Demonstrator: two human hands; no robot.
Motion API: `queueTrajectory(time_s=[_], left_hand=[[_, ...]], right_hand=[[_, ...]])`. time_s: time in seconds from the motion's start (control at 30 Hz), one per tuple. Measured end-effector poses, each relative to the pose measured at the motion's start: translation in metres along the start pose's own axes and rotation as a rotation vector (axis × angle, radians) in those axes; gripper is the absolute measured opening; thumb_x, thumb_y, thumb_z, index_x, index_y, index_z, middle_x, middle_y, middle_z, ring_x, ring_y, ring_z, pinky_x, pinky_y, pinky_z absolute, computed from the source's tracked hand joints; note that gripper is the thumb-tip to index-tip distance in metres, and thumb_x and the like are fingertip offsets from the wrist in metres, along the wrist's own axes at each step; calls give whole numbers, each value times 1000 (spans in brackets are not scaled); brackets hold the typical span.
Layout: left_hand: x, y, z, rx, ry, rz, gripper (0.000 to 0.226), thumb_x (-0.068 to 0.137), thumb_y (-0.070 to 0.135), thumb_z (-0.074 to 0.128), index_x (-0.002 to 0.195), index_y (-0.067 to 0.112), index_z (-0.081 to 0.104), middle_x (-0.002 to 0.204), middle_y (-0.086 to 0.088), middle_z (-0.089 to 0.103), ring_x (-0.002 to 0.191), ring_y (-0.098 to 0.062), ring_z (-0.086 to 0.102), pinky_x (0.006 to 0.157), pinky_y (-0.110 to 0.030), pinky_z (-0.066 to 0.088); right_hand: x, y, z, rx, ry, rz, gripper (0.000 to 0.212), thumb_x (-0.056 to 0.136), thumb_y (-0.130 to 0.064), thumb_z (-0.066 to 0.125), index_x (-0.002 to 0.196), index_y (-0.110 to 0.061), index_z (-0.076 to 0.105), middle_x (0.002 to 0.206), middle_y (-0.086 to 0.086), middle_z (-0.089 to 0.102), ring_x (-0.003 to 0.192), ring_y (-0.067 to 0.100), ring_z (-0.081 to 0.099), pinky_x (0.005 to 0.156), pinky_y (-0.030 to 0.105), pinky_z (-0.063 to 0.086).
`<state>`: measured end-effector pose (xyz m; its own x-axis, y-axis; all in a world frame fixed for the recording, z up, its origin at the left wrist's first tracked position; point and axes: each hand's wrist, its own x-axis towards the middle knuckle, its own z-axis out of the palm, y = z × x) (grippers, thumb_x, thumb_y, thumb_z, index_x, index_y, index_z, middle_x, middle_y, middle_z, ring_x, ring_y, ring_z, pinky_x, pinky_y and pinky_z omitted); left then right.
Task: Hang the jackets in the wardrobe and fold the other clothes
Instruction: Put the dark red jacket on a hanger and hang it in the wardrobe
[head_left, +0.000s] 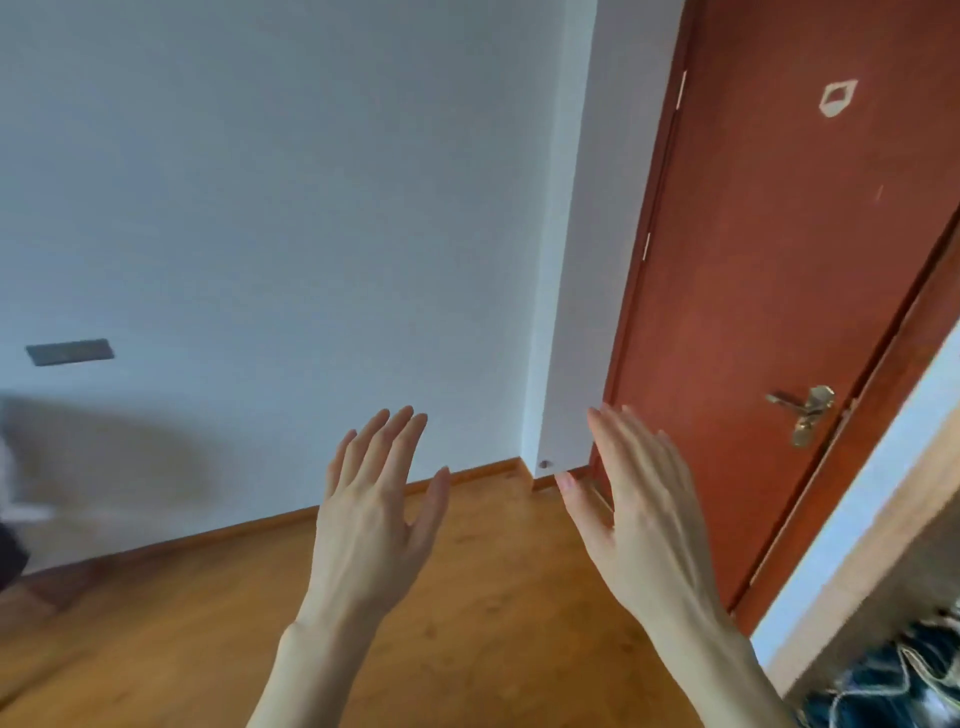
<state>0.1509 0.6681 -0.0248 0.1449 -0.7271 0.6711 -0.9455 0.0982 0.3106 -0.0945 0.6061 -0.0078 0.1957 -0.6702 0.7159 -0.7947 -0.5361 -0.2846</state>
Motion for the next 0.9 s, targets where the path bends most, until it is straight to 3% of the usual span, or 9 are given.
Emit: queueTrajectory(time_s=[0.3,0.53,0.9], left_hand=[[-24,-140,-36,187,50,-212,53,104,47,48,148,17,53,152,1,56,149,-21,43,123,-47,33],[-22,-231,-60,352,117,-357,53,104,48,49,147,17,55,151,-1,56,148,-21,44,127,-43,27],[46,-359,-51,520,226,-573,51,102,48,48,143,19,58,148,1,59,146,-20,46,125,-49,31]], right_hand=[[32,-101,123,86,-149,-206,61,104,-52,49,150,-13,54,155,5,54,148,24,45,124,48,34],[77,-172,220,223,-229,-346,56,102,-46,58,146,-12,59,150,6,59,145,25,50,121,50,39],[184,-263,392,439,-358,-505,59,107,-53,42,149,-15,56,152,2,58,146,21,48,122,44,37]])
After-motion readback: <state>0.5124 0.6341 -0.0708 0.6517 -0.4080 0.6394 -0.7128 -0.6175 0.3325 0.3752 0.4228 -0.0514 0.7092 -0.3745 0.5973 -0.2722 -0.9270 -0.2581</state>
